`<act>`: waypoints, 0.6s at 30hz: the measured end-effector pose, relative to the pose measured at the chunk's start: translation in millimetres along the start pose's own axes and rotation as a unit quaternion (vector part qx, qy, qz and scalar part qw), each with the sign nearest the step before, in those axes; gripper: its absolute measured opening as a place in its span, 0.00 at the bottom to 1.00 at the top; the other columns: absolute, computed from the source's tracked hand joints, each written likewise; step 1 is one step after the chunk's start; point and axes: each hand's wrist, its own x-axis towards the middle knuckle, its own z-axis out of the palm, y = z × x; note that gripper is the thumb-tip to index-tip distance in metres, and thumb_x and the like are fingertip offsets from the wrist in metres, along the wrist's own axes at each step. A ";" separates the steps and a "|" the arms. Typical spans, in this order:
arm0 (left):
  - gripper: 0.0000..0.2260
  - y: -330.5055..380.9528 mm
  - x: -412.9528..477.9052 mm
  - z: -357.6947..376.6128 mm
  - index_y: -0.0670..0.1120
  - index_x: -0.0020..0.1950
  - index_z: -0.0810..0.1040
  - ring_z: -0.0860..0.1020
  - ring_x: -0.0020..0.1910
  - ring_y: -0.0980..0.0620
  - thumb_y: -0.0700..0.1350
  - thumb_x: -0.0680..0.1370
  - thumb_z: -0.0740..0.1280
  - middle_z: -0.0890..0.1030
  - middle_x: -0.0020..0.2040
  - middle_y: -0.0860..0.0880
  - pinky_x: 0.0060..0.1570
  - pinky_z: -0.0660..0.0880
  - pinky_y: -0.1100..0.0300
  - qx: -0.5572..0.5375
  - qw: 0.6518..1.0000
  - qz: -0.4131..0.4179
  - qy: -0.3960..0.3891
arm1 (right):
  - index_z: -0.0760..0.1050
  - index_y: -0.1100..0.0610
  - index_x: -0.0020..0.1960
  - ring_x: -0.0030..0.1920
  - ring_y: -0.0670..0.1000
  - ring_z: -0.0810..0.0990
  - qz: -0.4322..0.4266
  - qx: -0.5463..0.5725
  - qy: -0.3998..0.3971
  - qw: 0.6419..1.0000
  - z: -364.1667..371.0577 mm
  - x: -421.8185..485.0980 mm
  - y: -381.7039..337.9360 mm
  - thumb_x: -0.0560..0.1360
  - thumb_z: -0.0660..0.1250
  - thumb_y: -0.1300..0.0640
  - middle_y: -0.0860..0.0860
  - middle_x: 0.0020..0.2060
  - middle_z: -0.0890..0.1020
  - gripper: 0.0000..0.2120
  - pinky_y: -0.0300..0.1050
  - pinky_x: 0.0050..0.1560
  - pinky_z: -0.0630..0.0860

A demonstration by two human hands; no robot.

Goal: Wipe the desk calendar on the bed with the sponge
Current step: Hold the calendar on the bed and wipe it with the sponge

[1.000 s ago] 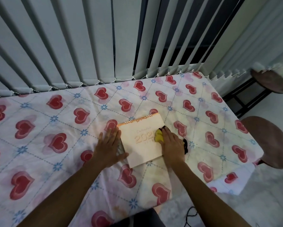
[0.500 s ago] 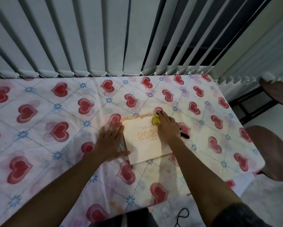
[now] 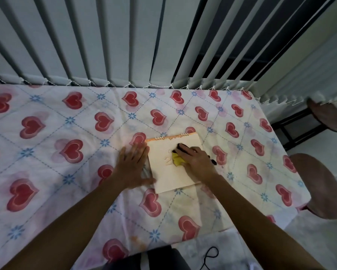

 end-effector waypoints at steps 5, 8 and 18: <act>0.53 -0.4 2.0 0.5 0.45 0.77 0.39 0.40 0.77 0.44 0.78 0.64 0.51 0.40 0.79 0.46 0.73 0.43 0.38 0.006 1.000 -0.006 -0.016 | 0.75 0.43 0.65 0.56 0.62 0.72 0.045 0.084 0.038 0.995 17.5 38.3 -54.1 0.75 0.68 0.55 0.52 0.71 0.71 0.19 0.57 0.59 0.72; 0.54 -2.7 2.7 2.3 0.47 0.76 0.35 0.37 0.77 0.45 0.80 0.61 0.45 0.37 0.78 0.48 0.73 0.40 0.40 0.007 1.000 -0.005 -0.024 | 0.77 0.43 0.63 0.56 0.62 0.74 -0.006 0.080 0.067 0.995 29.8 -3.0 -58.9 0.75 0.67 0.52 0.52 0.70 0.72 0.17 0.57 0.56 0.74; 0.61 -5.7 6.2 2.4 0.45 0.75 0.33 0.35 0.76 0.44 0.83 0.55 0.46 0.33 0.77 0.46 0.72 0.35 0.41 0.033 0.998 0.001 -0.055 | 0.76 0.43 0.64 0.56 0.61 0.71 0.045 0.087 0.081 0.992 26.0 49.2 -78.2 0.77 0.66 0.50 0.49 0.70 0.71 0.16 0.55 0.57 0.72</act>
